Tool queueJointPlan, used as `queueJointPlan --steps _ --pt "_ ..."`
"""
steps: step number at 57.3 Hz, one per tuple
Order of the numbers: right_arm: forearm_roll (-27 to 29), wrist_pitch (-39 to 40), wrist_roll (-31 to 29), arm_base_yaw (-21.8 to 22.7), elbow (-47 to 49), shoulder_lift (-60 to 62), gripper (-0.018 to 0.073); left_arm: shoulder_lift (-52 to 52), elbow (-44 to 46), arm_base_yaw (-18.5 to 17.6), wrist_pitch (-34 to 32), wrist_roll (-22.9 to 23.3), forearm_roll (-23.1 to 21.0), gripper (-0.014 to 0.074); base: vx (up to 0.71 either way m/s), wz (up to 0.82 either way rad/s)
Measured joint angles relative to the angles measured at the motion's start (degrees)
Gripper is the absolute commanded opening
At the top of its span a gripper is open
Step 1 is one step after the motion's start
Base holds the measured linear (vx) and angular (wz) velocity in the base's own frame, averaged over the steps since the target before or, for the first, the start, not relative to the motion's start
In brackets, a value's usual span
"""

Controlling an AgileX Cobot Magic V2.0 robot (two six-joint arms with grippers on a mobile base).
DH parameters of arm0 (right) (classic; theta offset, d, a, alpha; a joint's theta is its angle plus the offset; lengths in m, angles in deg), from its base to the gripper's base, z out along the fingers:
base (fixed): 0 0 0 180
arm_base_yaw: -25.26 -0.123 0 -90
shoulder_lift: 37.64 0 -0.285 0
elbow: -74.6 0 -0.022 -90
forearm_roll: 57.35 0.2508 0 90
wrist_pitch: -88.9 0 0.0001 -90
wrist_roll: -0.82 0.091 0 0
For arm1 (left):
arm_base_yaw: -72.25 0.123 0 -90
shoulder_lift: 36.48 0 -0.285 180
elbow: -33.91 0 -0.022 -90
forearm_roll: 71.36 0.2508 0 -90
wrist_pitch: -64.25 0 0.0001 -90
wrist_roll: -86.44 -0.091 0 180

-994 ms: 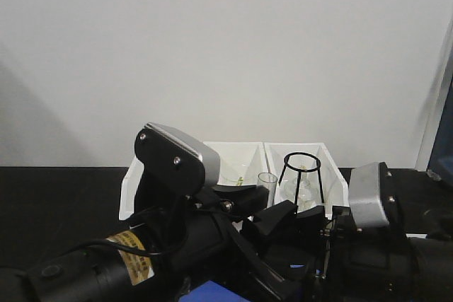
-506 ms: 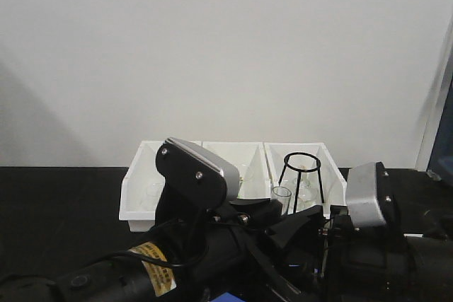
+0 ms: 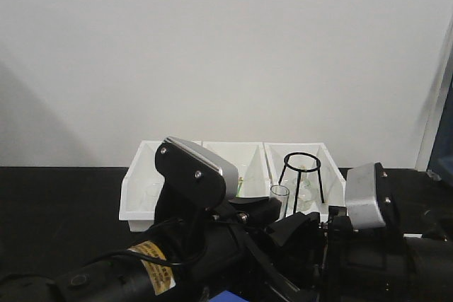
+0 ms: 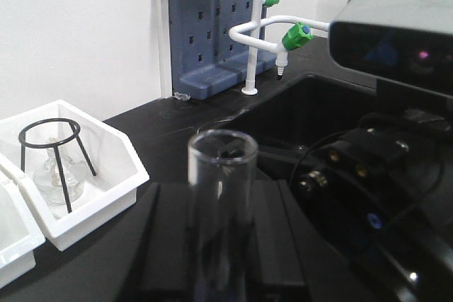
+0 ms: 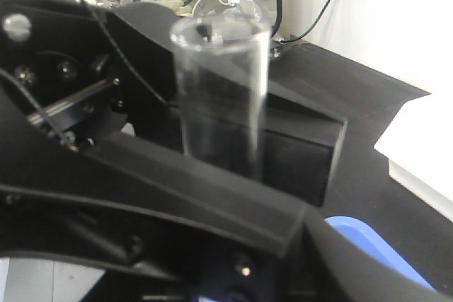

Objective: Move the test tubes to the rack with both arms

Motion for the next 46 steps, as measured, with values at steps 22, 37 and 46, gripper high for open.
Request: queueJointPlan --steps 22,37,46 --pt "0.0 0.1 -0.2 0.0 0.0 0.0 -0.0009 0.0 0.0 0.0 0.1 0.0 0.0 0.0039 0.00 0.00" --pt "0.0 0.1 -0.2 0.0 0.0 0.0 -0.0009 0.0 0.0 0.0 0.1 -1.9 0.0 0.0311 0.00 0.00" --pt "-0.1 1.1 -0.2 0.0 0.0 0.0 -0.0009 0.0 0.0 0.0 0.4 -2.4 0.0 0.0443 0.00 0.00"
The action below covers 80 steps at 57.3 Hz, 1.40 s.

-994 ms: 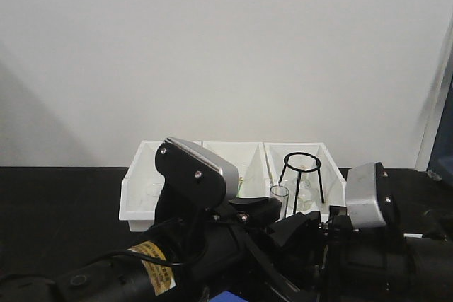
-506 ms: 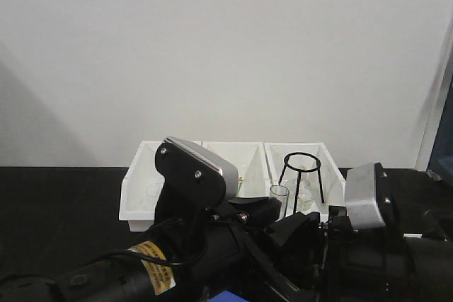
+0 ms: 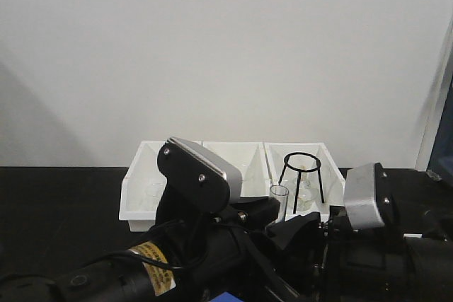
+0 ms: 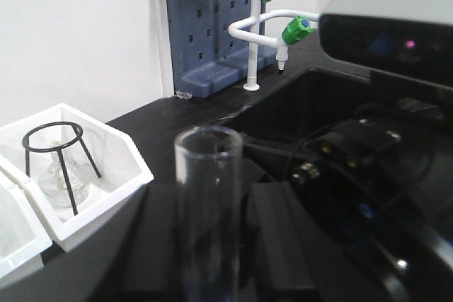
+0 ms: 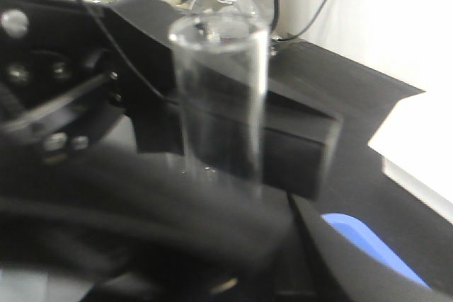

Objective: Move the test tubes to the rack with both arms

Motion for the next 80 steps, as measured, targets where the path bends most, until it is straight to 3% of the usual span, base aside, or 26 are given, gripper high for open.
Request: queueJointPlan --steps 6,28,44,55,66,70,80 --pt "0.0 0.9 0.0 0.0 0.0 0.0 -0.0008 -0.1 0.0 0.0 -0.1 -0.1 0.0 0.0479 0.00 0.00" --pt "0.1 1.1 0.1 0.0 0.0 0.0 -0.0008 -7.2 0.0 0.0 -6.0 -1.8 0.0 0.0479 0.00 0.00" --pt "0.2 7.7 0.1 0.0 0.0 0.2 -0.0008 -16.9 0.0 0.0 -3.3 -5.2 0.0 0.0455 0.00 0.00" --pt "0.6 18.8 -0.9 0.0 0.0 4.2 -0.0008 -22.3 0.0 0.0 6.6 -9.0 0.0 0.0330 0.00 0.00" --pt "1.9 33.1 -3.0 0.7 -0.1 9.1 -0.0007 -26.4 0.0 0.0 14.0 -9.7 0.4 0.0071 0.00 0.00" --pt "2.3 35.2 -3.0 2.7 -0.7 10.4 -0.0007 -27.6 0.0 0.0 15.5 -9.8 1.4 -0.0024 0.00 0.00" --pt "2.5 36.2 -2.7 12.9 -3.6 13.1 -0.0006 -28.9 0.0 0.0 20.7 -9.8 3.8 -0.0020 0.00 0.00"
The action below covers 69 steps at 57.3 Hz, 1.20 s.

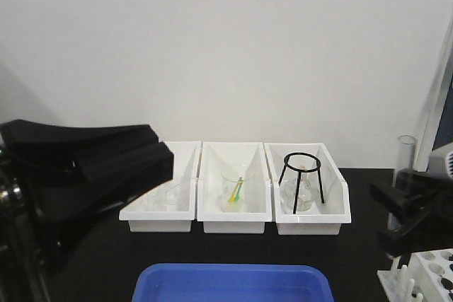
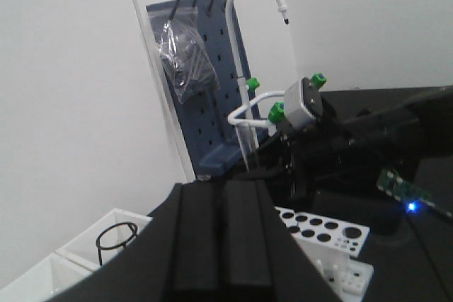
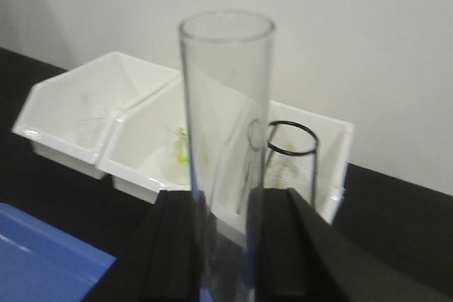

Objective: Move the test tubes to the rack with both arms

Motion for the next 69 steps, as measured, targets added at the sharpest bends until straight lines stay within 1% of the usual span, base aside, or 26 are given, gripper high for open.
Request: queueJointPlan --steps 7,14,22,30,40,45,52,57,69 --pt "0.1 -1.4 0.3 8.5 -1.9 0.9 -0.0006 0.1 0.0 0.0 5.0 0.9 0.3 -0.0017 0.00 0.00" --pt "0.0 -4.1 0.3 16.3 -3.1 0.6 -0.0006 0.1 0.0 0.0 7.5 2.9 0.3 -0.0015 0.00 0.00" --pt "0.0 -8.0 0.0 22.4 -3.1 -1.2 -0.0006 0.1 0.0 0.0 9.5 5.8 0.4 -0.0015 0.00 0.00" --pt "-0.2 -13.8 -1.8 26.5 -3.1 -4.8 -0.0006 0.1 0.0 0.0 12.0 7.3 0.8 -0.0015 0.00 0.00" --pt "-0.6 -18.9 -5.6 29.3 -3.1 -9.2 -0.0006 0.1 0.0 0.0 15.1 7.4 3.4 -0.0015 0.00 0.00" --pt "-0.7 -20.6 -8.3 29.7 -3.1 -11.2 -0.0006 0.1 0.0 0.0 16.0 7.9 4.6 -0.0015 0.00 0.00" --pt "-0.8 -24.3 -11.0 29.7 -3.1 -14.1 -0.0006 0.1 0.0 0.0 16.3 9.8 5.9 -0.0015 0.00 0.00" --pt "-0.9 -26.4 -11.4 29.7 -3.1 -15.8 -0.0006 0.1 0.0 0.0 16.3 10.9 7.5 -0.0015 0.00 0.00" --pt "-1.3 -27.1 -11.4 29.7 0.2 -18.1 -0.0006 0.1 -0.6 0.0 16.7 14.8 12.4 -0.0015 0.00 0.00"
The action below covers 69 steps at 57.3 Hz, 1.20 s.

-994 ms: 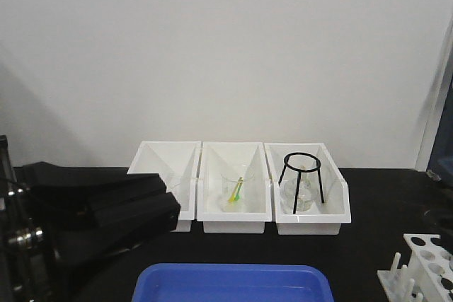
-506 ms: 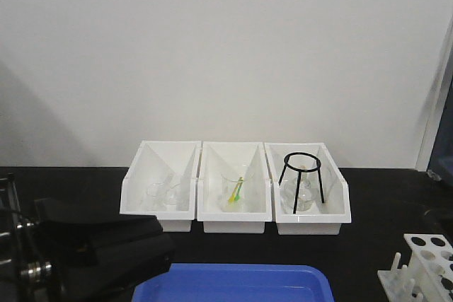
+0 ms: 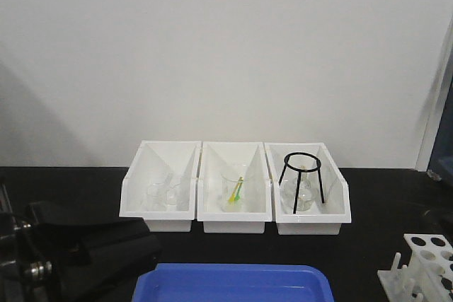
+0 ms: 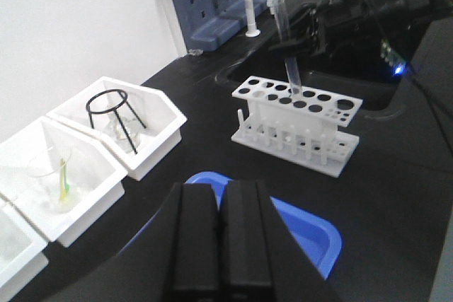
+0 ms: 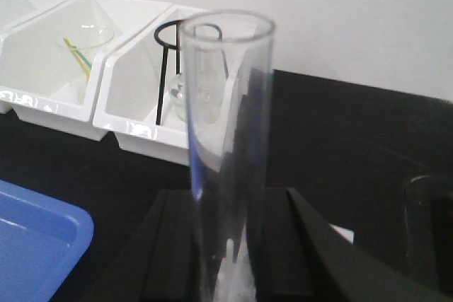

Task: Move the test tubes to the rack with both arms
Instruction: 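Lower the test tube into a white rack hole and open the right gripper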

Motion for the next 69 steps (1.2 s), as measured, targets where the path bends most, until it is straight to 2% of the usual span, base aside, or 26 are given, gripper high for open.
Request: queueJointPlan --steps 15,69 --pt "0.1 -2.5 0.0 0.0 3.9 -3.1 -0.0006 0.0 -3.7 0.0 -1.2 4.5 3.3 -0.0015 0.00 0.00" --pt "0.1 -5.1 0.0 0.0 4.0 -17.3 -0.0006 0.0 -4.6 0.0 -3.0 6.2 4.0 -0.0015 0.00 0.00"
